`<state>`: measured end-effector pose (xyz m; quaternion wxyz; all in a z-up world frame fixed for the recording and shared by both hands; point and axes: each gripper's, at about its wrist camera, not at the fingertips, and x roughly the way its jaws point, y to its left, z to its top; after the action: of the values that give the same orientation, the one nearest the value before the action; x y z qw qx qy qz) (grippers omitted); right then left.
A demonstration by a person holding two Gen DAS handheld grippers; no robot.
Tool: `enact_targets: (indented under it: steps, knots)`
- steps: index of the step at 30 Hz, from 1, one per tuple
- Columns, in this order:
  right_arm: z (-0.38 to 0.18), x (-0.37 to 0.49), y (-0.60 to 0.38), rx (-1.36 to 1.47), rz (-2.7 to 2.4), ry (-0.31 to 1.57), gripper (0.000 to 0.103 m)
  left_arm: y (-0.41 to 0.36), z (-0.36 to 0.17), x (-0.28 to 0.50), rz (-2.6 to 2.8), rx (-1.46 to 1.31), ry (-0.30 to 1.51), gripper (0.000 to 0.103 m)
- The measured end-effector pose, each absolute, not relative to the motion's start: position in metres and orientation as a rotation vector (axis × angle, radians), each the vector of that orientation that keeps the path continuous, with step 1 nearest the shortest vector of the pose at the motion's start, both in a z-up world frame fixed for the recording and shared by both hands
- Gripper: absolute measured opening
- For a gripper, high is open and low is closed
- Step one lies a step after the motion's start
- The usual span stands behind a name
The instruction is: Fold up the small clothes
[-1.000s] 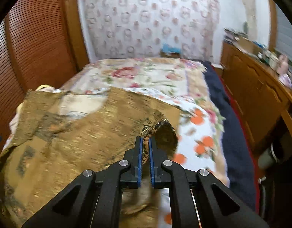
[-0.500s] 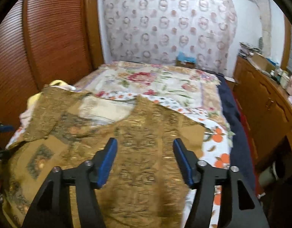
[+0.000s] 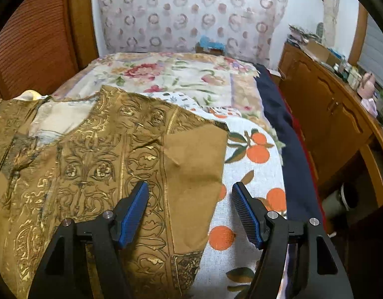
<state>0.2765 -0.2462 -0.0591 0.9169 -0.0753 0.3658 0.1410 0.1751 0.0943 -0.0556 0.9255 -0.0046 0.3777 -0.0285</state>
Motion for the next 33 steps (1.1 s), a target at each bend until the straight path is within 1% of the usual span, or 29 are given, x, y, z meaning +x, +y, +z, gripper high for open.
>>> enact_targets:
  steps: [2,6,12,14,16,18,19,21,25,27,28,31,32,33]
  knots:
    - [-0.059,0.278,-0.243,-0.147,0.289,0.754,0.072,0.102,-0.056,0.183,-0.050,-0.026,0.779,0.103]
    - [-0.057,0.283,-0.236,-0.143,0.276,0.763,0.078,0.118,-0.053,0.203,-0.010,-0.026,0.789,0.103]
    - [-0.052,0.278,-0.232,-0.145,0.273,0.765,0.079,0.139,-0.049,0.226,0.005,-0.014,0.788,0.103]
    - [-0.054,0.279,-0.235,-0.145,0.274,0.764,0.079,0.148,-0.050,0.236,0.009,-0.022,0.797,0.100]
    - [-0.054,0.279,-0.235,-0.145,0.274,0.765,0.079,0.157,-0.052,0.246,0.013,-0.039,0.811,0.095]
    - [-0.054,0.279,-0.234,-0.144,0.273,0.765,0.080,0.164,-0.055,0.252,0.014,-0.054,0.822,0.084]
    - [-0.054,0.279,-0.235,-0.144,0.274,0.765,0.080,0.166,-0.057,0.255,0.016,-0.061,0.828,0.081]
    - [-0.056,0.281,-0.234,-0.143,0.275,0.765,0.081,0.170,-0.060,0.261,0.020,-0.073,0.838,0.069]
    - [-0.056,0.281,-0.234,-0.143,0.275,0.765,0.081,0.176,-0.067,0.269,0.025,-0.098,0.854,0.058]
    - [-0.056,0.281,-0.233,-0.143,0.275,0.765,0.081,0.178,-0.069,0.271,0.009,-0.116,0.856,0.050]
    - [-0.056,0.280,-0.234,-0.143,0.275,0.766,0.081,0.177,-0.069,0.271,0.004,-0.120,0.854,0.048]
    - [-0.056,0.280,-0.234,-0.143,0.275,0.766,0.082,0.173,-0.068,0.272,-0.026,-0.115,0.850,0.028]
    - [-0.056,0.280,-0.233,-0.143,0.275,0.766,0.082,0.171,-0.067,0.272,-0.036,-0.112,0.847,0.015]
    - [-0.056,0.280,-0.233,-0.143,0.275,0.766,0.082,0.167,-0.063,0.270,-0.043,-0.102,0.835,0.006]
